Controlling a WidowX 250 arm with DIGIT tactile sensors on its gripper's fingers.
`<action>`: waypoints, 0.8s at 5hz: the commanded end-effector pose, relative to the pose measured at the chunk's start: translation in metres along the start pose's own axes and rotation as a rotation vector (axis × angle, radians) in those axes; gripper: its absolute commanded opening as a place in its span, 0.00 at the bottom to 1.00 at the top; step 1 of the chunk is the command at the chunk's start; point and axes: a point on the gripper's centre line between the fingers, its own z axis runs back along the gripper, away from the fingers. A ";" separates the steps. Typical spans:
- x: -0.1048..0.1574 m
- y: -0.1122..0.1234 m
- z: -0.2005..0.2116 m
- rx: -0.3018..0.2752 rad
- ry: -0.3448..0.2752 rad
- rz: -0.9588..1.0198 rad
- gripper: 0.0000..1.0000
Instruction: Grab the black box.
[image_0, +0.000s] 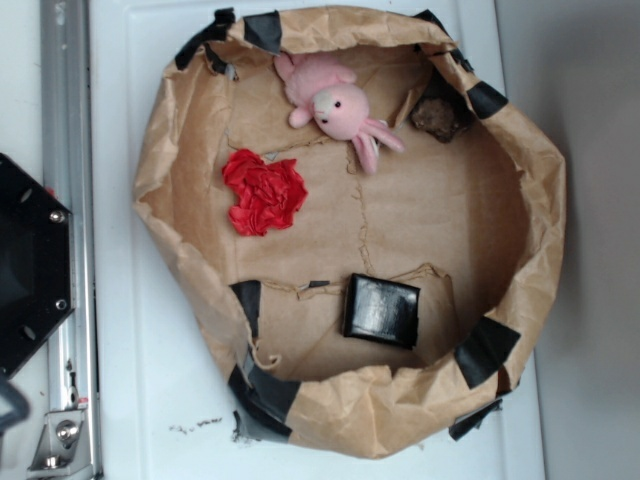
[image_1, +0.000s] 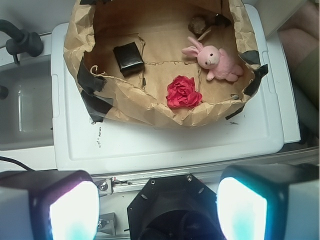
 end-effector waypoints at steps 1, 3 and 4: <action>0.000 0.000 0.000 0.000 0.000 0.000 1.00; 0.092 -0.009 -0.017 -0.070 -0.044 -0.134 1.00; 0.112 0.009 -0.039 -0.122 -0.096 -0.167 1.00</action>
